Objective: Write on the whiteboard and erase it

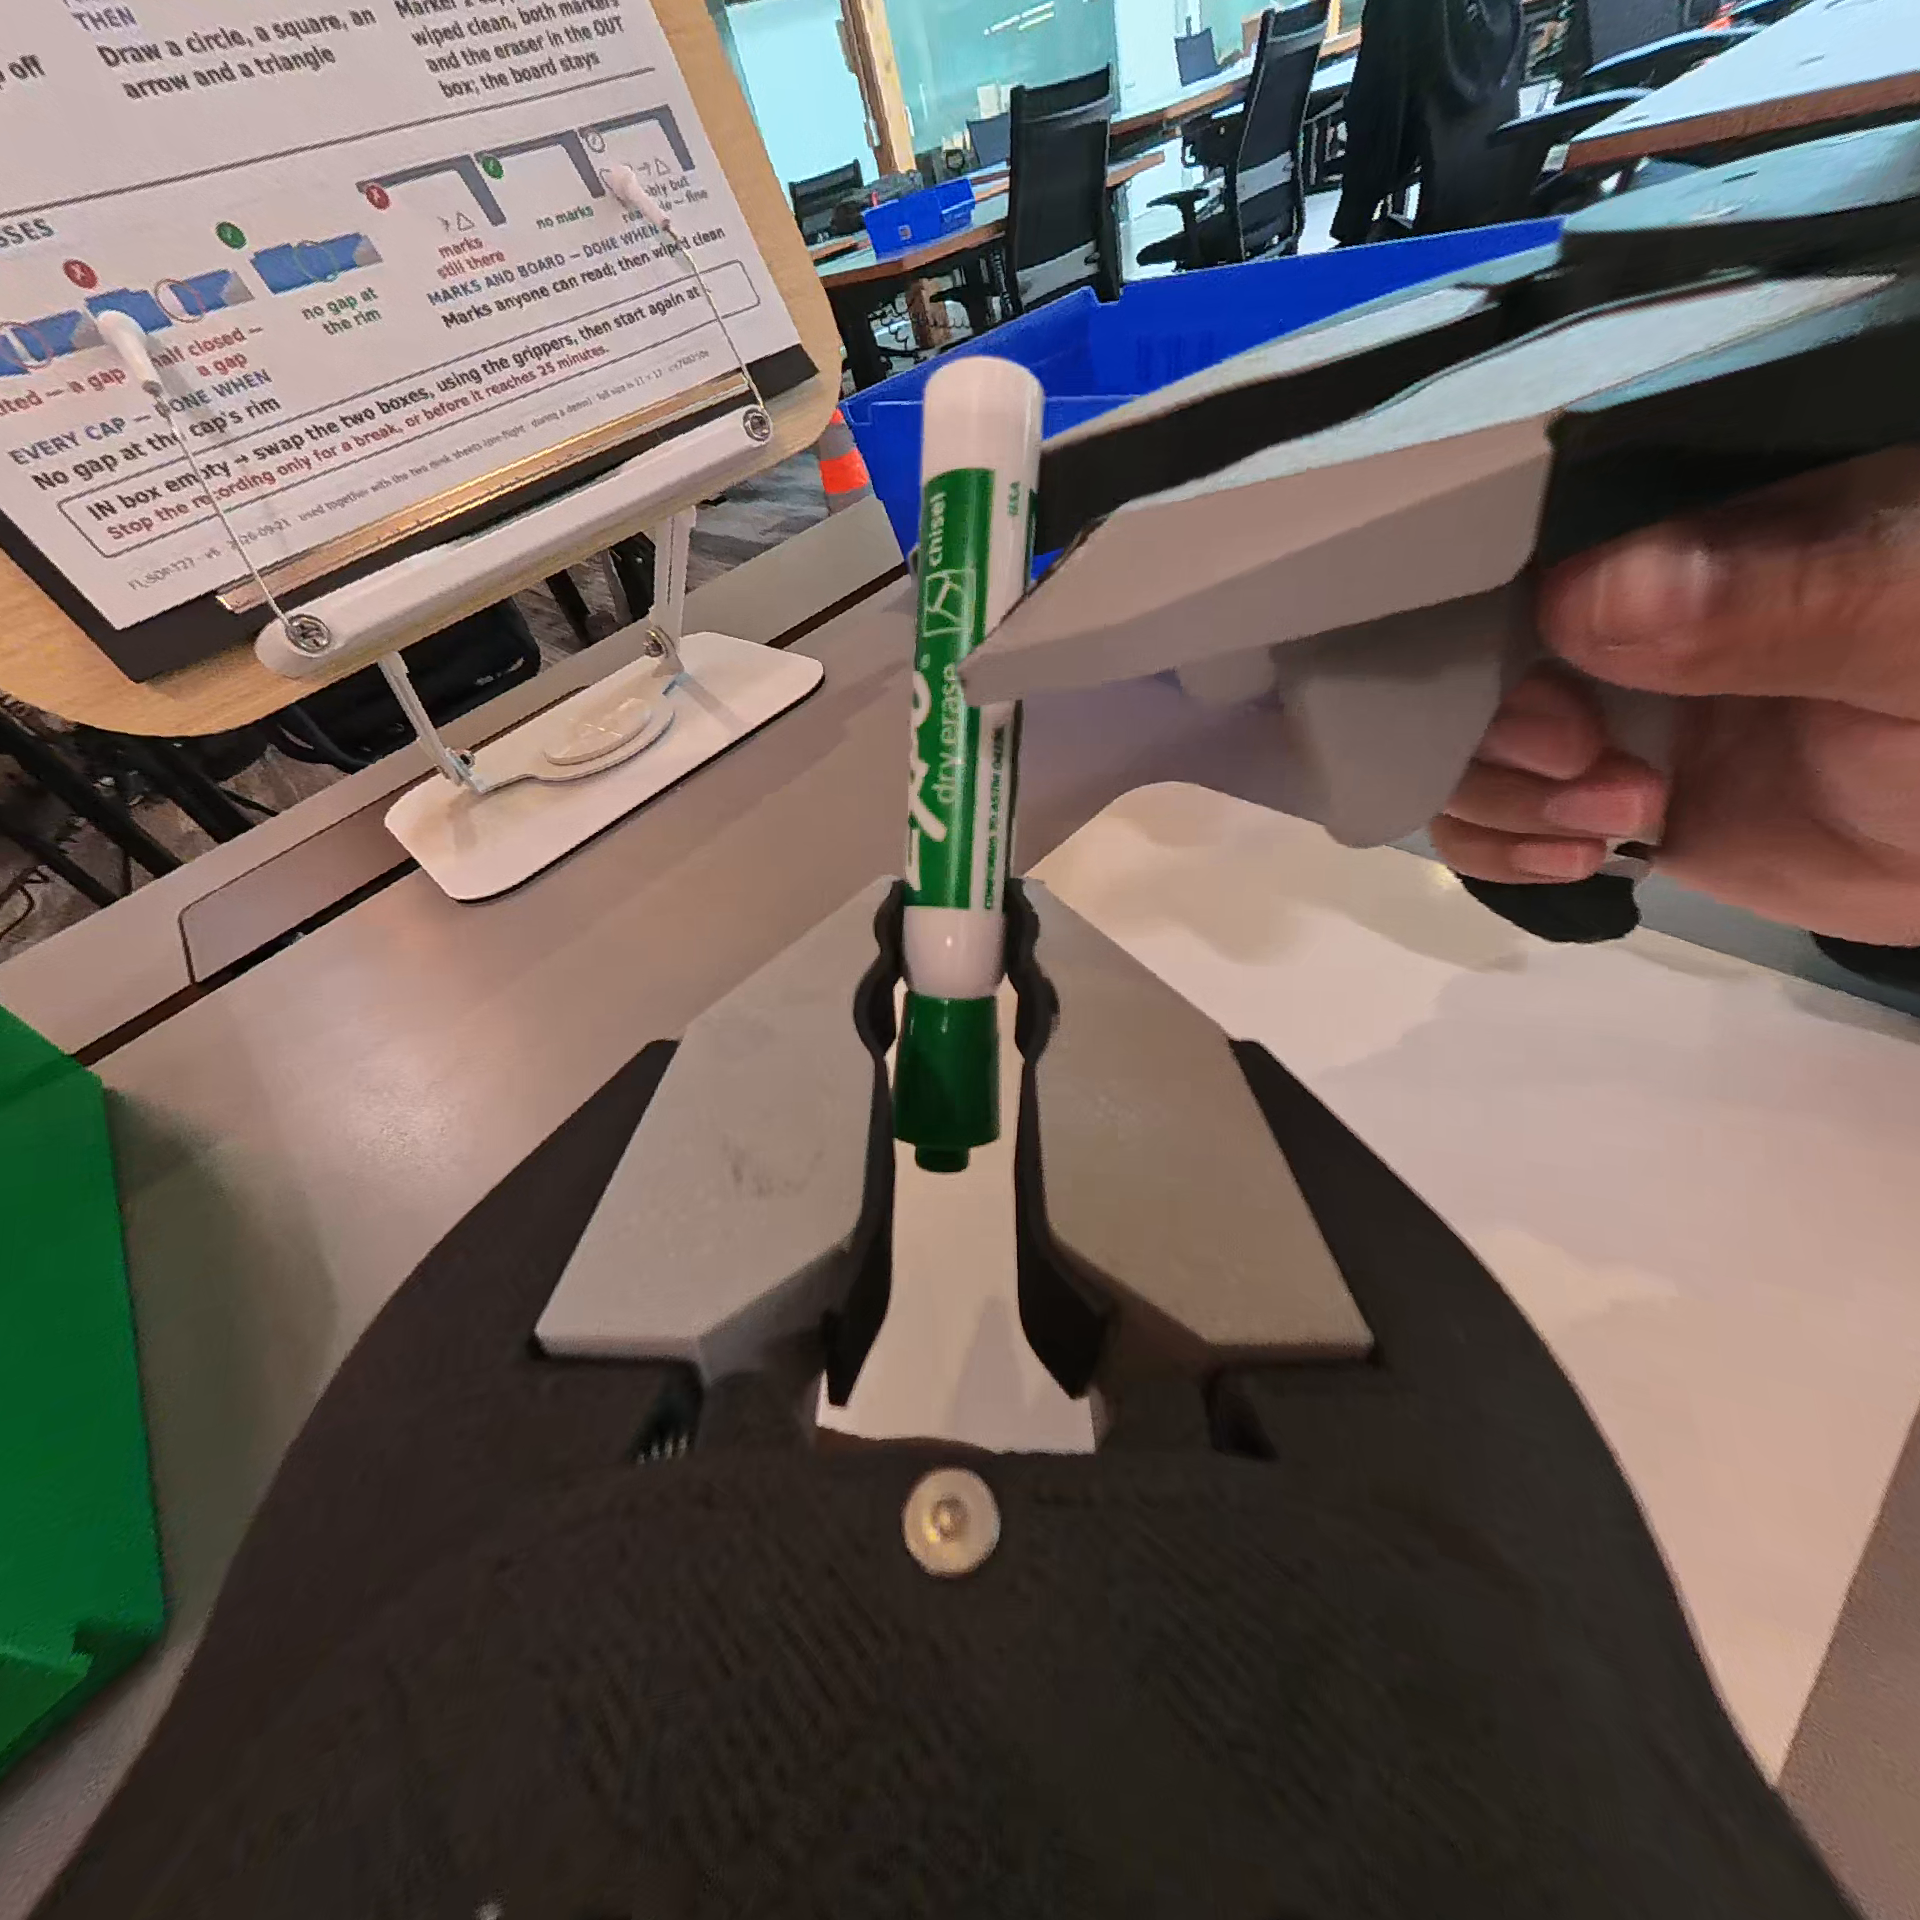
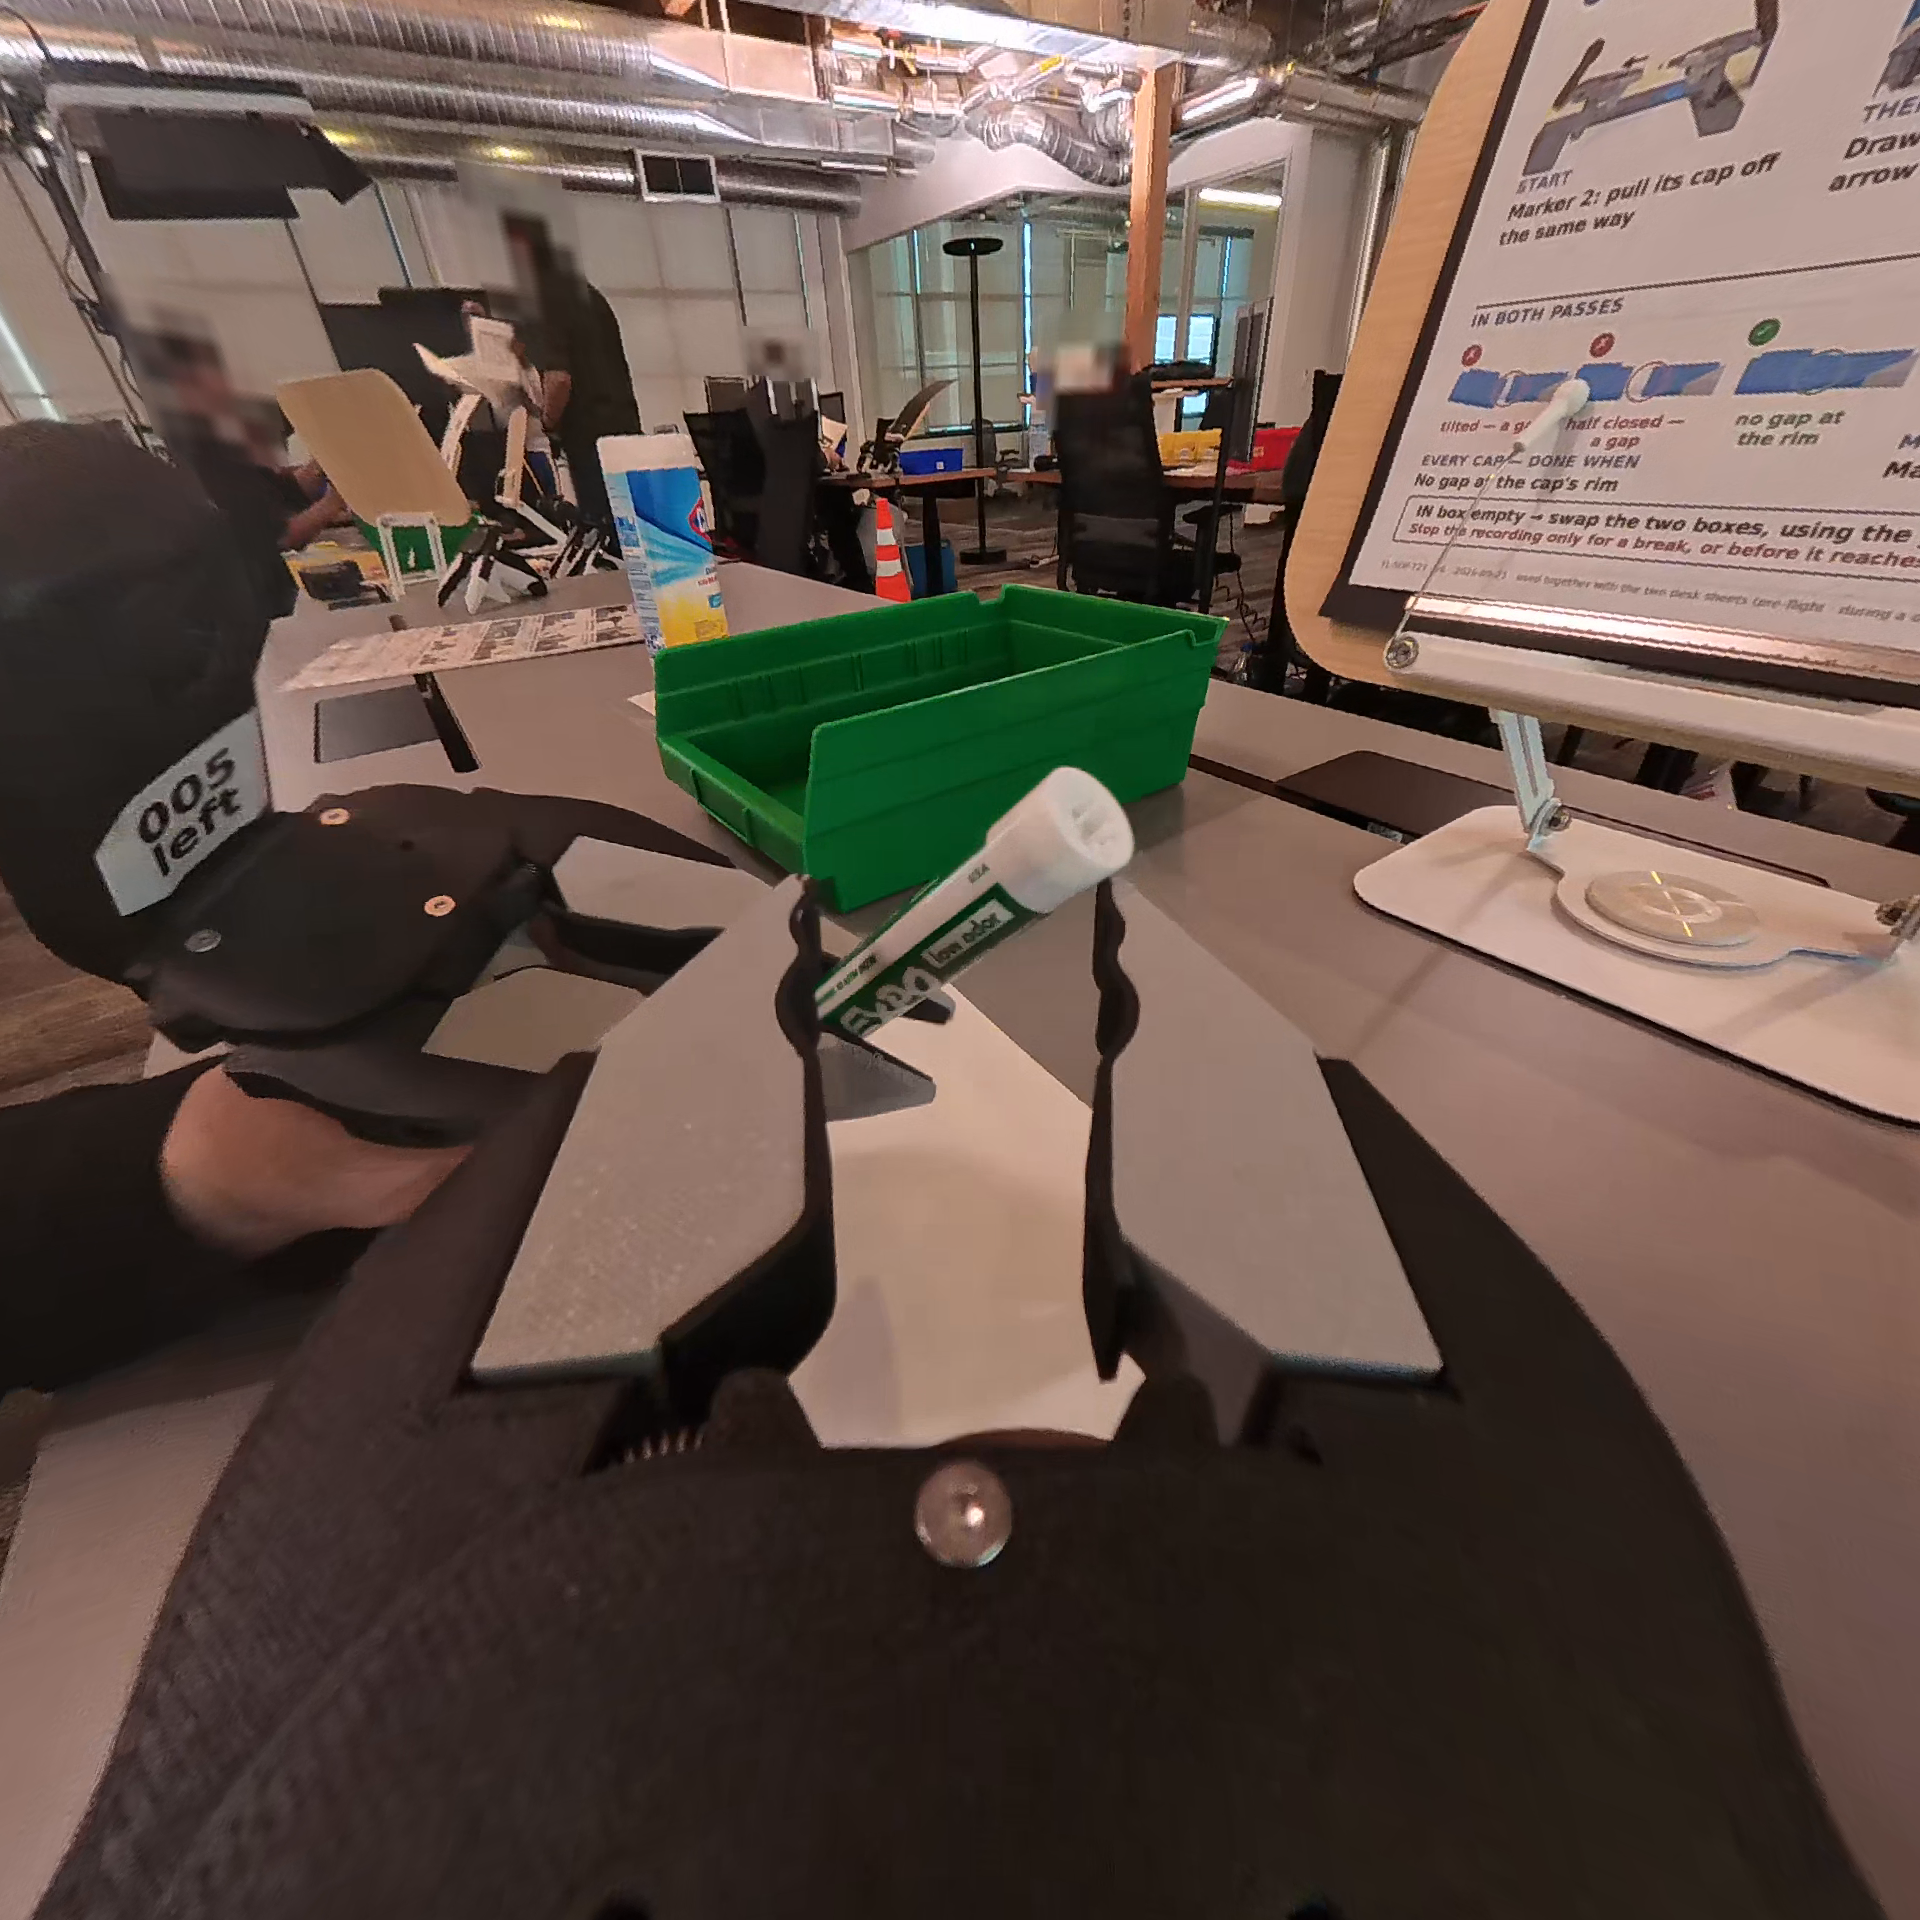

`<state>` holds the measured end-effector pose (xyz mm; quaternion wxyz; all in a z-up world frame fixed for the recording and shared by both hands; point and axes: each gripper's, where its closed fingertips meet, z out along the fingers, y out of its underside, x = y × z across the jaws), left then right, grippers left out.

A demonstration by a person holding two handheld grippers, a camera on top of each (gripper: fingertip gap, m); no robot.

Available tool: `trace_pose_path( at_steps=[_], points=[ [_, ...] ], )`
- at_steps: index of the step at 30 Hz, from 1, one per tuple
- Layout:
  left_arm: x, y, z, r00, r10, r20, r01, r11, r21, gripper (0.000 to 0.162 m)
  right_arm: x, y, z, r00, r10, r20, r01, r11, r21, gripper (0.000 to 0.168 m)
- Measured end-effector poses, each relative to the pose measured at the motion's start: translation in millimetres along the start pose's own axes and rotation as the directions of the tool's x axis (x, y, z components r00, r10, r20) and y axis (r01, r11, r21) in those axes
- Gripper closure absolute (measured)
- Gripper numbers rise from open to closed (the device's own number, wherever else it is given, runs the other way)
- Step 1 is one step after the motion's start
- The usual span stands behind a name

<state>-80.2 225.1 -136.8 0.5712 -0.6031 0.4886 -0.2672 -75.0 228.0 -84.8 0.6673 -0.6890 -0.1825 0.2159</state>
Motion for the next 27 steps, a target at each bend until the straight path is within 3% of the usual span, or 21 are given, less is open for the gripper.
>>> trace_pose_path(
  at_steps=[5, 9, 13, 18, 20, 27],
  points=[
    [-0.6, 5.1, 1.2, 1.000, -0.008, 0.002, 0.008, 1.000, -0.018, 0.147, 1.2, 5.9, 0.3, 0.999, -0.032, -0.032, 0.032, 0.999, -0.025, 0.120],
    [-1.5, 10.9, 3.5, 0.997, 0.068, 0.029, -0.066, 0.996, -0.052, 0.147, 0.4, 11.4, 2.6, 0.998, -0.048, -0.030, 0.046, 0.998, -0.049, 0.141],
    [-5.2, 24.5, 8.2, 0.986, 0.152, 0.074, -0.140, 0.980, -0.138, 0.147, 4.0, 23.2, 3.7, 0.999, -0.020, -0.037, 0.015, 0.993, -0.118, 0.142],
    [-12.4, 51.1, 11.2, 0.931, 0.342, 0.127, -0.287, 0.902, -0.323, 0.146, 16.8, 50.0, 4.3, 0.996, -0.003, -0.087, -0.021, 0.964, -0.265, 0.131],
    [-11.4, 55.0, 10.7, 0.931, 0.345, 0.117, -0.287, 0.893, -0.346, 0.147, 23.7, 55.5, 2.5, 0.991, -0.030, -0.129, -0.008, 0.957, -0.289, 0.126],
    [-11.3, 65.5, 7.2, 0.950, 0.307, 0.064, -0.263, 0.891, -0.371, 0.146, 51.6, 59.2, -11.7, 0.939, -0.212, -0.270, 0.106, 0.927, -0.360, 0.141]
  ],
)
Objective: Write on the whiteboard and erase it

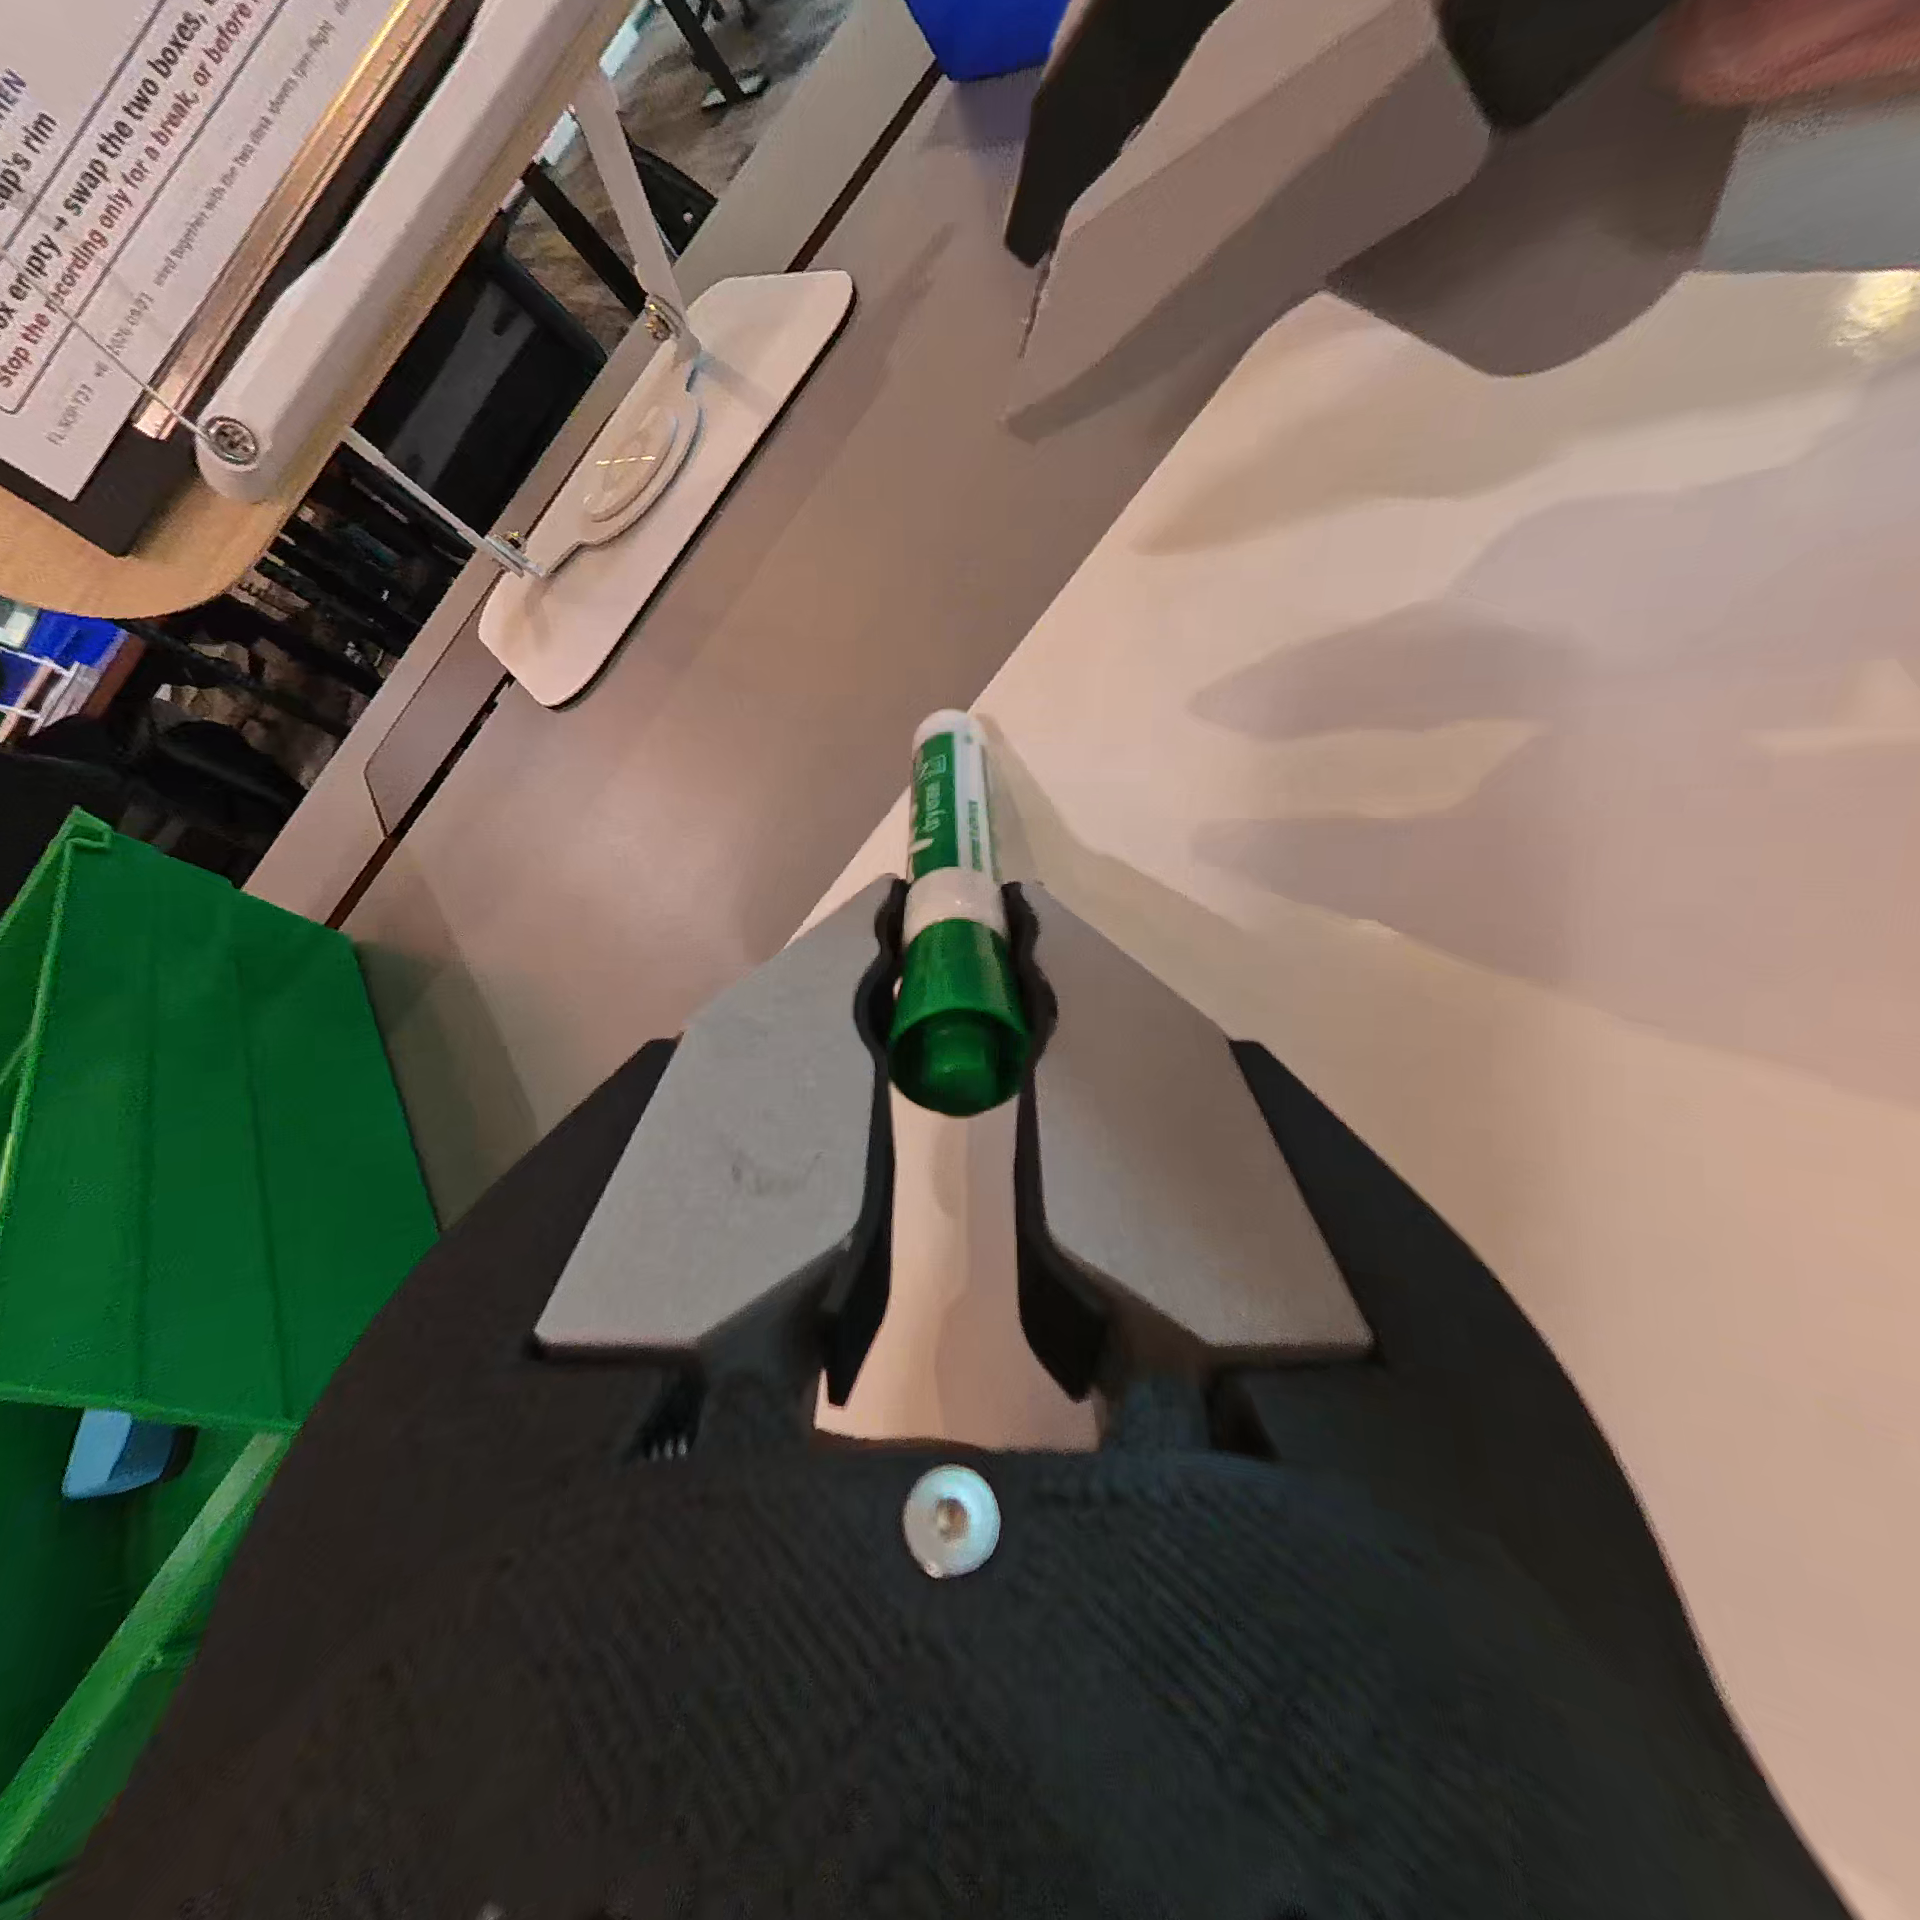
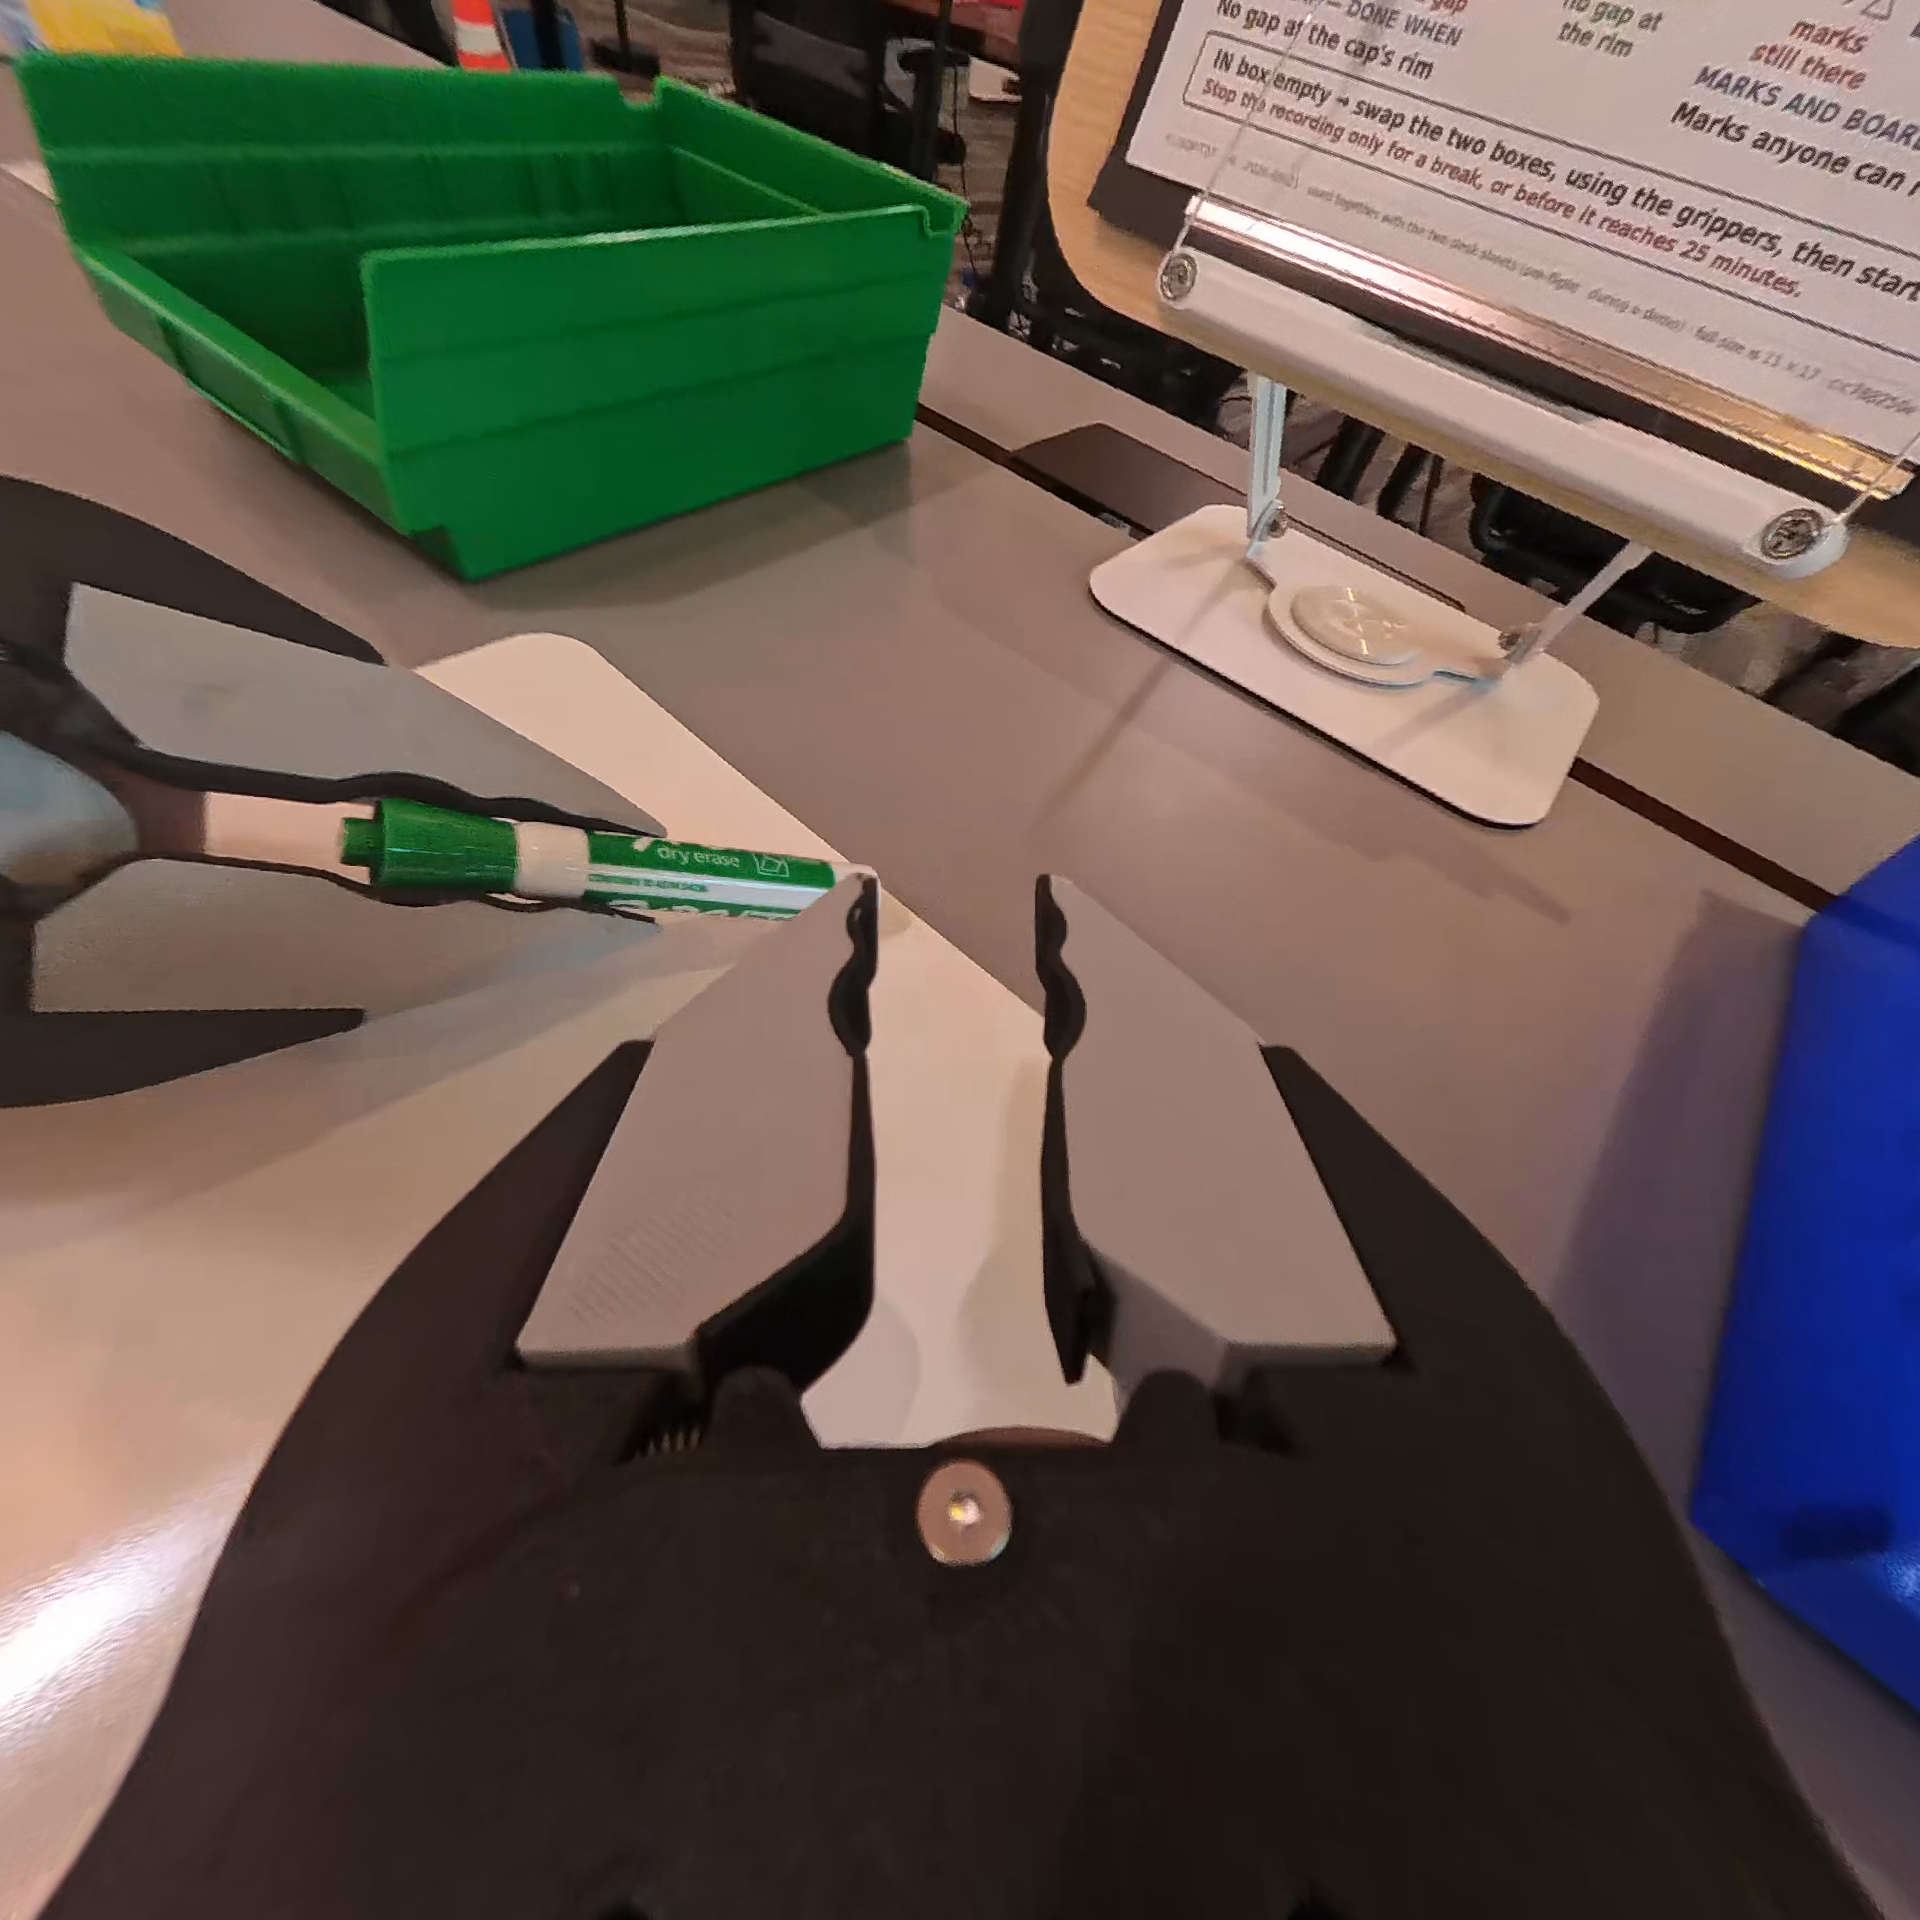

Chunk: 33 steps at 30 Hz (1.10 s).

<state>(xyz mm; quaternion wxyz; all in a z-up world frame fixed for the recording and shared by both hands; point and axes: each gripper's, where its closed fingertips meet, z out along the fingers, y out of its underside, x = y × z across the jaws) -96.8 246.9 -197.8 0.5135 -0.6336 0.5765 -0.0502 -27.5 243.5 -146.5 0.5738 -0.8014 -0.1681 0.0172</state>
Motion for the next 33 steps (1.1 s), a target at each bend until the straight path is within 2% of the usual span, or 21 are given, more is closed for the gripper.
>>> trace_pose_path(
  at_steps=[9, 13, 16, 19, 21, 23, 26, 29, 33],
  points=[
    [2.8, 0.8, 1.3, 1.000, 0.027, 0.001, -0.027, 1.000, -0.012, 0.146, -3.4, 5.5, 4.4, 0.998, -0.061, -0.026, 0.060, 0.998, -0.037, 0.141],
    [0.5, -0.2, 1.6, 0.999, 0.033, 0.035, -0.032, 0.999, -0.013, 0.133, -2.3, 6.3, 4.1, 0.998, -0.054, -0.029, 0.053, 0.998, -0.038, 0.140],
    [-0.1, -2.4, 0.7, 0.999, 0.013, 0.031, -0.013, 1.000, 0.001, 0.130, -2.7, 7.1, 4.6, 0.998, -0.056, -0.029, 0.055, 0.998, -0.040, 0.140],
    [-2.8, -4.2, -0.7, 0.999, -0.014, 0.037, 0.013, 1.000, 0.016, 0.121, -1.9, 4.1, 3.0, 0.997, -0.062, -0.041, 0.061, 0.998, -0.022, 0.135],
    [-5.9, -8.6, -4.0, 0.998, -0.055, 0.043, 0.054, 0.998, 0.044, 0.116, 1.3, -4.5, -1.3, 0.996, -0.062, -0.067, 0.064, 0.998, 0.024, 0.128],
    [-14.2, -18.2, -11.9, 0.991, -0.121, 0.062, 0.113, 0.987, 0.113, 0.114, 0.7, -22.9, -12.9, 0.995, -0.069, -0.076, 0.079, 0.988, 0.136, 0.122],
    [-33.2, -31.2, -33.0, 0.973, -0.192, 0.129, 0.161, 0.963, 0.217, 0.100, 1.8, -51.6, -40.7, 0.988, -0.082, -0.128, 0.120, 0.939, 0.322, 0.113],
    [-38.5, -38.2, -61.6, 0.961, -0.217, 0.173, 0.159, 0.941, 0.297, 0.092, -2.6, -69.0, -74.1, 0.990, -0.053, -0.133, 0.110, 0.877, 0.467, 0.104],
    [-29.2, -40.2, -101.2, 0.958, -0.207, 0.199, 0.125, 0.925, 0.358, 0.080, -19.1, -66.7, -110.8, 0.992, -0.045, -0.115, 0.096, 0.865, 0.493, 0.082]
  ],
)
